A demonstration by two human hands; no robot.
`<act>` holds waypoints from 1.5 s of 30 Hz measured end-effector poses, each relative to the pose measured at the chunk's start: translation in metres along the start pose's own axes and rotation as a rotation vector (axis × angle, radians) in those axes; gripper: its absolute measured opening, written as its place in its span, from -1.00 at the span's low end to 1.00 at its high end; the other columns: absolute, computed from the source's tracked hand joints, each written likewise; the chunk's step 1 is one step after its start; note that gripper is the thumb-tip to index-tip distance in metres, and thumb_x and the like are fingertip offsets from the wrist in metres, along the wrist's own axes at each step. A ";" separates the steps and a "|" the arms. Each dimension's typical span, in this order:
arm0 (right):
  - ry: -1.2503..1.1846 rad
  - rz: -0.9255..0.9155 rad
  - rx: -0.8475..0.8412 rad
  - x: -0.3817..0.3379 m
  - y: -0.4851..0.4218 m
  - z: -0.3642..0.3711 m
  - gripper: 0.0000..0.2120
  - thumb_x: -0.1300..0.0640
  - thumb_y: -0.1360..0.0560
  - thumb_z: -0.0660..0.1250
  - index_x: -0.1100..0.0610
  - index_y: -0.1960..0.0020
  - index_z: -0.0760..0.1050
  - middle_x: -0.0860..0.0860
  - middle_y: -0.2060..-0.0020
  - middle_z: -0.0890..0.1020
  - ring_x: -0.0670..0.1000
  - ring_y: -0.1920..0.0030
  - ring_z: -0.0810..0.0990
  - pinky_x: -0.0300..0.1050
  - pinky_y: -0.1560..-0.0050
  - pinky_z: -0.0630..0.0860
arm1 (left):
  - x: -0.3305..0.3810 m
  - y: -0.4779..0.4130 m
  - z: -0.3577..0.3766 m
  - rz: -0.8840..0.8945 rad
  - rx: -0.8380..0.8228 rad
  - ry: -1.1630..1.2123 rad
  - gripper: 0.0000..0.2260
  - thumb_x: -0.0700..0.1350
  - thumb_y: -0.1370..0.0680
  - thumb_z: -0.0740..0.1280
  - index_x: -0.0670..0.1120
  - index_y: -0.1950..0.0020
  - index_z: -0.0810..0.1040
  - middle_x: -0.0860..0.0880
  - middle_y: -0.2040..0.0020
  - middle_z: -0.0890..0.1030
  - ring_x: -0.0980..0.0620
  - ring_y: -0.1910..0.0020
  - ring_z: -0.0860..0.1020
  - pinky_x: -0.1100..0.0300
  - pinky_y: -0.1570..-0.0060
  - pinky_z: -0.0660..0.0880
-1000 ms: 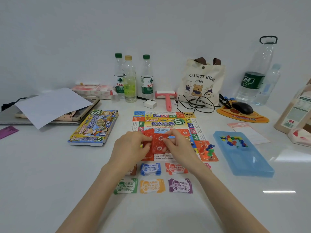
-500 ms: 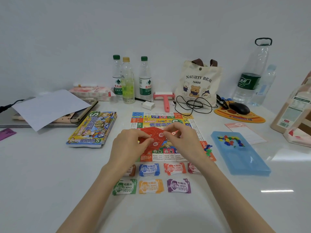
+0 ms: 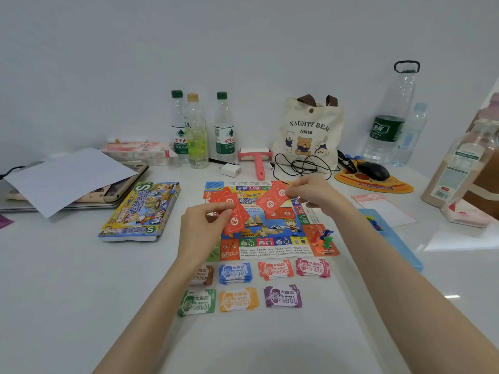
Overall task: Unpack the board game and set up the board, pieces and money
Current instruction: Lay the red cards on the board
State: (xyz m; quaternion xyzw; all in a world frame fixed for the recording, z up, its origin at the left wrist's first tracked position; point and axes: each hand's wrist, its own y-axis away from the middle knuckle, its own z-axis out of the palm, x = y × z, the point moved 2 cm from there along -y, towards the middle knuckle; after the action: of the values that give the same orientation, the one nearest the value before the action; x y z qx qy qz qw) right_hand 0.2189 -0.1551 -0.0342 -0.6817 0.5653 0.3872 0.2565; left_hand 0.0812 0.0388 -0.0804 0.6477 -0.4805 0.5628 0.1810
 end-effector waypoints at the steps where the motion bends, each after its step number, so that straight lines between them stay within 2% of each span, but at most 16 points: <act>1: 0.052 0.001 -0.012 0.000 -0.003 0.000 -0.99 0.22 -0.49 0.40 0.13 0.10 0.60 -0.03 0.23 0.57 -0.11 0.28 0.44 -0.28 0.33 0.34 | -0.001 -0.001 0.000 -0.013 -0.001 0.024 -0.86 -0.16 -0.52 0.41 0.02 -0.03 0.69 0.03 0.04 0.68 0.12 0.23 0.59 0.31 0.26 0.49; 3: 0.117 0.012 -0.028 -0.001 -0.010 0.003 -0.97 0.26 -0.45 0.43 0.16 0.12 0.62 -0.06 0.24 0.58 -0.10 0.20 0.49 -0.26 0.26 0.37 | -0.003 -0.002 -0.001 -0.039 -0.003 0.068 -0.85 -0.17 -0.52 0.40 0.03 -0.03 0.68 0.02 0.02 0.68 0.10 0.20 0.62 0.20 0.22 0.57; 5: 0.195 0.043 -0.026 0.001 -0.019 0.009 -0.95 0.28 -0.42 0.43 0.21 0.12 0.64 0.02 0.11 0.65 -0.02 0.03 0.58 -0.13 0.05 0.52 | -0.005 -0.003 -0.002 -0.057 0.000 0.088 -0.84 -0.19 -0.52 0.40 0.05 -0.01 0.67 0.04 0.02 0.67 0.04 0.17 0.64 0.04 0.13 0.62; 7: 0.269 0.081 -0.020 0.005 -0.027 0.015 -0.77 0.27 -0.37 0.43 0.29 -0.02 0.63 0.10 -0.05 0.66 0.04 -0.11 0.60 0.01 -0.16 0.56 | -0.007 -0.004 -0.004 -0.074 0.005 0.106 -0.83 -0.20 -0.52 0.40 0.09 0.02 0.66 0.07 0.05 0.67 0.00 0.17 0.66 -0.05 0.10 0.62; 8: 0.301 0.093 -0.021 0.008 -0.033 0.018 -0.74 0.26 -0.36 0.43 0.30 -0.04 0.61 0.11 -0.08 0.65 0.05 -0.11 0.61 0.02 -0.18 0.55 | -0.007 -0.004 -0.004 -0.076 0.007 0.113 -0.82 -0.20 -0.52 0.40 0.10 0.03 0.66 0.07 0.06 0.66 -0.02 0.16 0.66 -0.07 0.10 0.62; 14: 0.450 0.134 -0.010 0.025 -0.039 0.028 -0.84 0.21 -0.38 0.40 0.19 0.07 0.49 0.05 0.05 0.61 0.04 0.09 0.56 -0.05 0.03 0.57 | -0.010 -0.003 -0.006 -0.088 -0.006 0.146 -0.82 -0.21 -0.52 0.40 0.07 0.02 0.66 0.06 0.06 0.66 -0.07 0.14 0.66 -0.10 0.11 0.62; 16: 0.491 0.120 0.006 0.026 -0.037 0.030 -0.83 0.20 -0.39 0.34 0.12 0.24 0.33 0.04 0.17 0.53 0.05 0.23 0.44 -0.12 0.25 0.41 | -0.011 -0.004 -0.005 -0.095 -0.020 0.146 -0.83 -0.21 -0.53 0.39 0.06 0.02 0.66 0.04 0.06 0.67 -0.05 0.14 0.66 -0.08 0.12 0.62; 19: 0.556 0.108 0.038 0.025 -0.034 0.033 -0.77 0.21 -0.41 0.31 0.09 0.28 0.25 0.02 0.30 0.40 0.06 0.28 0.36 -0.14 0.36 0.28 | -0.013 -0.005 -0.004 -0.100 -0.040 0.150 -0.82 -0.21 -0.53 0.39 0.08 0.04 0.65 -0.01 0.02 0.67 -0.02 0.13 0.66 -0.04 0.12 0.63; 22: 0.621 0.081 0.062 0.024 -0.031 0.035 -0.96 0.22 -0.43 0.28 0.14 0.16 0.41 0.04 0.23 0.47 0.09 0.20 0.46 -0.11 0.25 0.38 | -0.016 -0.006 -0.002 -0.124 -0.069 0.160 -0.81 -0.20 -0.52 0.40 0.12 0.06 0.65 -0.04 -0.03 0.66 -0.02 0.08 0.66 -0.04 0.08 0.63; 26: 0.747 0.026 0.119 0.022 -0.025 0.039 -0.82 0.19 -0.49 0.25 0.12 -0.08 0.47 0.05 0.05 0.52 0.10 0.02 0.51 -0.05 0.00 0.39 | -0.017 -0.006 -0.002 -0.153 -0.074 0.188 -0.81 -0.20 -0.52 0.41 0.12 0.07 0.65 -0.02 -0.04 0.65 -0.01 0.05 0.66 -0.04 0.06 0.63; 29: 0.879 0.002 0.167 0.022 -0.023 0.044 -0.77 0.17 -0.49 0.27 0.09 -0.14 0.48 0.05 -0.07 0.56 0.11 -0.13 0.53 -0.05 -0.09 0.33 | -0.016 -0.006 -0.003 -0.153 -0.077 0.192 -0.81 -0.21 -0.52 0.41 0.12 0.08 0.65 -0.01 -0.04 0.65 0.00 0.06 0.65 -0.03 0.07 0.63; 33: 0.955 -0.014 0.191 0.024 -0.019 0.047 -0.77 0.14 -0.49 0.27 0.08 -0.15 0.46 0.06 -0.11 0.56 0.10 -0.16 0.50 -0.04 -0.12 0.31 | -0.015 -0.005 -0.003 -0.148 -0.073 0.190 -0.81 -0.21 -0.51 0.41 0.11 0.09 0.65 -0.02 -0.05 0.65 -0.01 0.06 0.65 -0.02 0.08 0.63; 37: 0.945 -0.053 0.219 0.020 -0.016 0.047 -0.76 0.14 -0.48 0.30 0.05 -0.15 0.50 0.04 -0.11 0.56 0.09 -0.18 0.49 -0.03 -0.14 0.32 | -0.015 -0.004 -0.004 -0.146 -0.069 0.184 -0.82 -0.20 -0.51 0.41 0.10 0.07 0.65 -0.02 -0.04 0.65 0.01 0.07 0.66 0.00 0.09 0.63; 40: 0.849 -0.236 0.295 0.006 -0.008 0.045 -0.80 0.16 -0.51 0.27 0.00 -0.10 0.54 -0.01 -0.06 0.60 0.05 -0.12 0.52 -0.02 -0.16 0.29 | -0.013 -0.003 -0.004 -0.153 -0.075 0.206 -0.84 -0.22 -0.50 0.42 0.06 0.12 0.66 -0.02 -0.01 0.66 -0.01 0.09 0.67 0.00 0.10 0.64; 43: 0.566 -0.385 0.268 -0.010 0.011 0.048 -0.85 0.08 -0.56 0.25 -0.02 -0.02 0.59 -0.11 0.06 0.64 -0.05 -0.01 0.56 -0.03 -0.17 0.28 | -0.010 -0.002 -0.006 -0.162 -0.069 0.239 -0.89 -0.25 -0.47 0.45 -0.05 0.20 0.62 -0.07 0.06 0.66 -0.06 0.10 0.67 -0.02 0.10 0.63; 45: 0.255 -0.403 0.178 -0.017 0.024 0.052 -0.87 0.04 -0.54 0.30 0.02 0.03 0.61 -0.14 0.11 0.65 -0.12 0.02 0.57 -0.07 -0.14 0.40 | -0.009 -0.001 -0.007 -0.156 -0.064 0.252 -0.84 -0.24 -0.46 0.47 -0.08 0.21 0.51 -0.09 0.07 0.67 -0.07 0.14 0.68 -0.01 0.15 0.64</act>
State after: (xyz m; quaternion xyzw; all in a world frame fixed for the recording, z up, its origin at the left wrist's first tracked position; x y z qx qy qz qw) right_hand 0.1817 -0.1097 -0.0477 -0.7985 0.4777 0.1879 0.3143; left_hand 0.0788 0.0488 -0.0858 0.6010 -0.4200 0.6083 0.3038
